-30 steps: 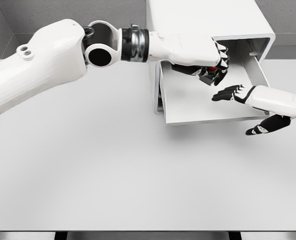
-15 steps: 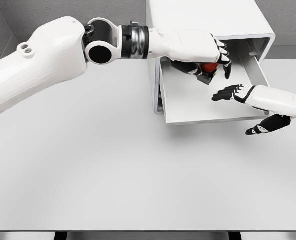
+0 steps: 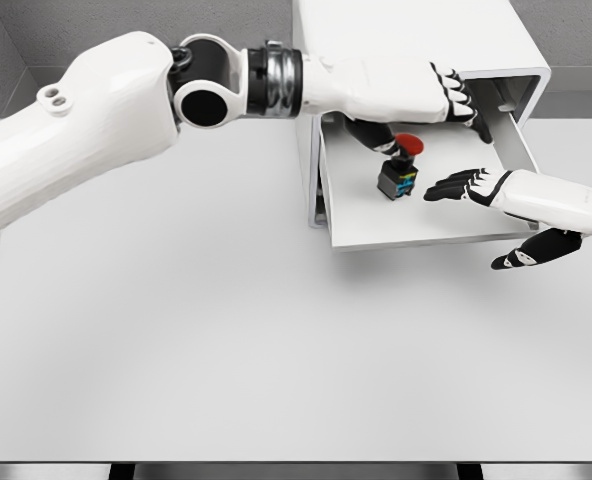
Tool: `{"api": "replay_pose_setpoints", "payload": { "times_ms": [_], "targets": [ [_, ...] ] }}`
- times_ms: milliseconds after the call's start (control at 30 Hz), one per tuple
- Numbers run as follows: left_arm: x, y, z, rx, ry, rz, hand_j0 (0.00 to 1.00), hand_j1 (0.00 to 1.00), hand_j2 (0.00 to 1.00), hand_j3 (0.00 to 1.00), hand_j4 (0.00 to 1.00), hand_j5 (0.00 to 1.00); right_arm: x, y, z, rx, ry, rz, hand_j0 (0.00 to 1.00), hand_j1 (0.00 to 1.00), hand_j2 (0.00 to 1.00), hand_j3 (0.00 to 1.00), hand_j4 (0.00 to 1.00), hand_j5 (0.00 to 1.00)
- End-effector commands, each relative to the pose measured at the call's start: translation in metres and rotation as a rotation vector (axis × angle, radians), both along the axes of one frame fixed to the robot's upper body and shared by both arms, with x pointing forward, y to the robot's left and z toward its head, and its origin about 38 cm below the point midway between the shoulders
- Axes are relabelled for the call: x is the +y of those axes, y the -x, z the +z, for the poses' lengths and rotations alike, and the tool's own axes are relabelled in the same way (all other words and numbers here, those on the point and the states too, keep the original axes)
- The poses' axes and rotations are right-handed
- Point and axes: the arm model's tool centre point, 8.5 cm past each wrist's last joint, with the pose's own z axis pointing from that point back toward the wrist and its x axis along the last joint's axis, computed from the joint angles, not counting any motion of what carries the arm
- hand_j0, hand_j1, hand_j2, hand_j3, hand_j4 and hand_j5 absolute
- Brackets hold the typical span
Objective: Slide open multi-storey tabletop storage cabinets and put open load switch and slide close multi-storey tabletop storage cabinets
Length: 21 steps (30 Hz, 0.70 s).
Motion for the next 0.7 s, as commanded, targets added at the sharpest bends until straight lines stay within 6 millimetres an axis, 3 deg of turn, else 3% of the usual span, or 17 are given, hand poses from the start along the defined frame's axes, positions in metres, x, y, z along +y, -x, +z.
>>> {"api": "replay_pose_setpoints", "payload": {
  "times_ms": [0,267,500,567,667],
  "targets": [
    [-0.004,0.007,0.003,0.002,0.011,-0.023,0.98,0.98,0.98,0.98,0.98,0.98,0.0,0.0,0.001,0.002,-0.008,-0.004,1.0,1.0,1.0,1.0,1.0,1.0],
    [0.008,0.02,0.004,-0.006,0.011,-0.055,1.0,1.0,1.0,1.0,1.0,1.0,0.0,0.0,0.001,0.001,-0.009,-0.005,1.0,1.0,1.0,1.0,1.0,1.0],
    [0.0,0.037,0.019,-0.021,0.051,-0.113,1.0,1.0,1.0,1.0,1.0,1.0,0.0,0.0,0.001,0.001,-0.01,-0.004,1.0,1.0,1.0,1.0,1.0,1.0],
    [0.01,0.036,0.028,-0.028,0.07,-0.104,1.0,1.0,1.0,1.0,1.0,1.0,-0.001,-0.001,0.002,0.0,-0.01,-0.008,1.0,1.0,1.0,1.0,1.0,1.0],
    [0.047,0.023,0.044,-0.046,0.104,-0.027,1.0,1.0,1.0,1.0,1.0,1.0,-0.004,-0.002,0.002,0.0,-0.009,-0.017,1.0,1.0,1.0,1.0,1.0,1.0]
  ]
}}
